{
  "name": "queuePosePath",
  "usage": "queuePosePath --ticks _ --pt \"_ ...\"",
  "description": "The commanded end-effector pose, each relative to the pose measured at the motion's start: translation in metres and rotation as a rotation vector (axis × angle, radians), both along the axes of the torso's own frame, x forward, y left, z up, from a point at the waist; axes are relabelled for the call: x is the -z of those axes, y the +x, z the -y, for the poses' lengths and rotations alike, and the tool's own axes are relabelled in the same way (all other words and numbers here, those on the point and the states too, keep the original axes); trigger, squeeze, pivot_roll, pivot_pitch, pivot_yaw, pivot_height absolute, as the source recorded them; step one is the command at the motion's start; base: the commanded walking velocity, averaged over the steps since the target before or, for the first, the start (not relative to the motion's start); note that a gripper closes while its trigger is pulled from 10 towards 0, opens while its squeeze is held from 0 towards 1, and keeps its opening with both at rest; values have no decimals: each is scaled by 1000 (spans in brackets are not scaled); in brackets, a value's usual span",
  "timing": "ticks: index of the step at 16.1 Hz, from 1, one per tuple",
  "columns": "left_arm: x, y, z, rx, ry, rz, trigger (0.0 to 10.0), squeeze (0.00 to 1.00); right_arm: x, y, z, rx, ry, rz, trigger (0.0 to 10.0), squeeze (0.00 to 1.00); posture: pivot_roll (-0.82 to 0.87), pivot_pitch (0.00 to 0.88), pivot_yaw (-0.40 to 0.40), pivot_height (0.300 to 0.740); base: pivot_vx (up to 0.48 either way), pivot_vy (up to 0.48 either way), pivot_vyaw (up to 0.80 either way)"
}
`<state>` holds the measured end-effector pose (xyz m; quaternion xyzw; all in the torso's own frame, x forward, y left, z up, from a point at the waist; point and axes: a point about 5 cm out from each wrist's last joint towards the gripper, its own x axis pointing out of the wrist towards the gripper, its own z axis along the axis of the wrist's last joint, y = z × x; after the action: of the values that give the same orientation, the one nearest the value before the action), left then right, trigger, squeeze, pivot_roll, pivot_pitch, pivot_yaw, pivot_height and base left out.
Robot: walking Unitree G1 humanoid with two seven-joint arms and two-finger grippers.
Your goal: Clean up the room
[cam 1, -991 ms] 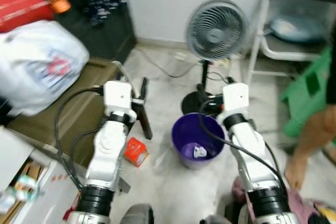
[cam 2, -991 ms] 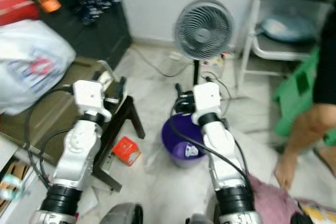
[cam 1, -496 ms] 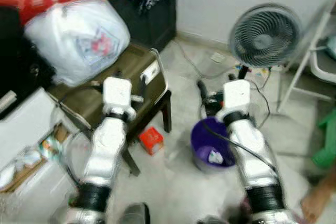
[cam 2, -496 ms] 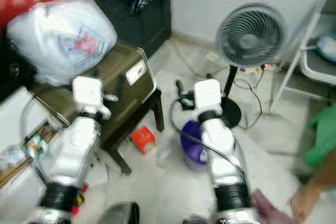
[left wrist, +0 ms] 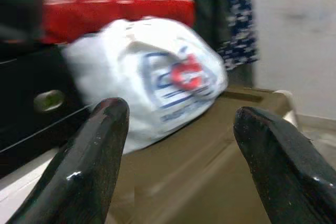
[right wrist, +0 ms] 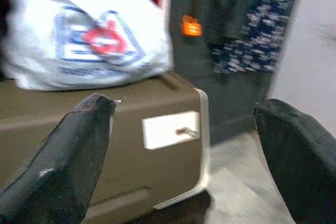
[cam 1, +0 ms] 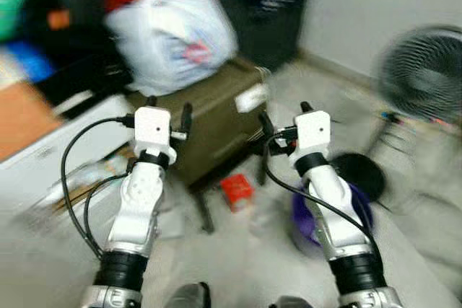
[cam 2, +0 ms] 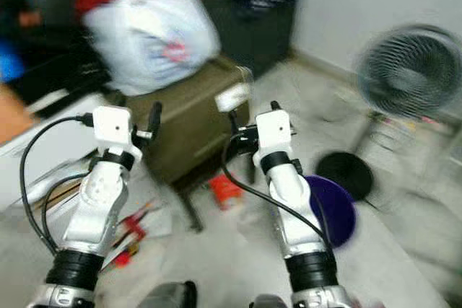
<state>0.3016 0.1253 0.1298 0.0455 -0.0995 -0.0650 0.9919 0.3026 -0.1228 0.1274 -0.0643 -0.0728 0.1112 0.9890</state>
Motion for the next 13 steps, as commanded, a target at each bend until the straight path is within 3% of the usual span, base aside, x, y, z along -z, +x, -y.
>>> queuePosePath --ticks 1,6,8,13 --pt "-1 -1 4 22 6 0 10000 0 0 1 3 17 2 -4 10000 0 -90 51 50 740 0 0 800" --pt "3 -1 5 55 27 -26 10000 0 3 1 8 33 -9 -10 10000 0 -87 47 51 740 0 0 800" --pt "9 -4 6 103 57 -60 10000 0 6 2 17 67 -41 -18 10000 0 -79 42 48 740 0 0 800" --pt "30 -27 -13 181 148 -154 10000 0 15 -3 39 110 -89 -48 10000 0 -65 41 47 740 0 0 800"
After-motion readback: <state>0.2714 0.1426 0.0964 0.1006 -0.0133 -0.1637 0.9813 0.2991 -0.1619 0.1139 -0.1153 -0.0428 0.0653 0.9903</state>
